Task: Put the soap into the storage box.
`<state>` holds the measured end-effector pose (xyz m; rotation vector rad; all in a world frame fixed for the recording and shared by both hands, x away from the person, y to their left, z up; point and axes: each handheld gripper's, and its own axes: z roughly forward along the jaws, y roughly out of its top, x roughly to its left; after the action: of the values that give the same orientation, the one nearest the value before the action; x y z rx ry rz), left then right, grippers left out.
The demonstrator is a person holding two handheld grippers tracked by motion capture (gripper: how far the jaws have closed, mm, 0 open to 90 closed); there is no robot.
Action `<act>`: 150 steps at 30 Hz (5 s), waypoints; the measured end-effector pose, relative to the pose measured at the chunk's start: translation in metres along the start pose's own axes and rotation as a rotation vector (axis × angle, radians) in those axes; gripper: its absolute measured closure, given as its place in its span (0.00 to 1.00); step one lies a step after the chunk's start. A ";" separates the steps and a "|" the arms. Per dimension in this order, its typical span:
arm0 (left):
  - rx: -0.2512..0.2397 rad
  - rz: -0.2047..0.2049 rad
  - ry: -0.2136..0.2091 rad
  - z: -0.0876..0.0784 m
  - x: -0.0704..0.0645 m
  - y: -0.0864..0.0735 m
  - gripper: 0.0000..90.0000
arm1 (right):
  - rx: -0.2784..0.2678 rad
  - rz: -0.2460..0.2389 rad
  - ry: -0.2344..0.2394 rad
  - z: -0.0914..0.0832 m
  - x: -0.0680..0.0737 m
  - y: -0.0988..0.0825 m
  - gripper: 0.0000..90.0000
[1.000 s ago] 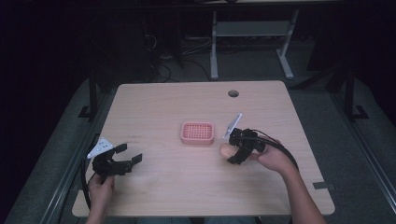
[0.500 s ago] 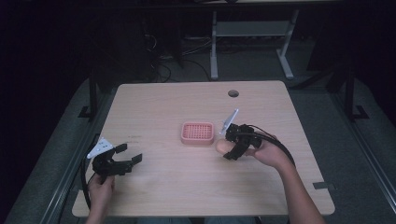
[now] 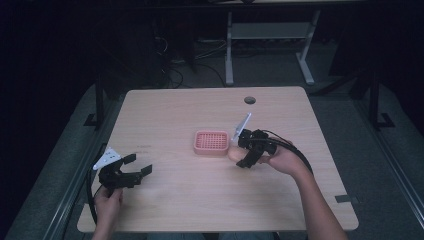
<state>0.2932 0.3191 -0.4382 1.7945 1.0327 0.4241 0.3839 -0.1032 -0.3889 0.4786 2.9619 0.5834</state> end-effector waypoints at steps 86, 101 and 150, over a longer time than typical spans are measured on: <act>-0.010 -0.014 -0.001 -0.003 0.002 0.000 0.16 | 0.003 -0.057 0.013 0.008 -0.040 0.086 0.35; -0.012 -0.015 -0.001 -0.002 0.003 0.000 0.16 | 0.017 -0.046 0.028 0.028 -0.047 0.090 0.35; -0.016 -0.022 -0.001 -0.004 0.004 0.000 0.16 | 0.044 -0.008 0.052 0.070 -0.060 0.102 0.35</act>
<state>0.2925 0.3246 -0.4375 1.7676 1.0449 0.4165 0.4795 -0.0078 -0.4133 0.4624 3.0302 0.5384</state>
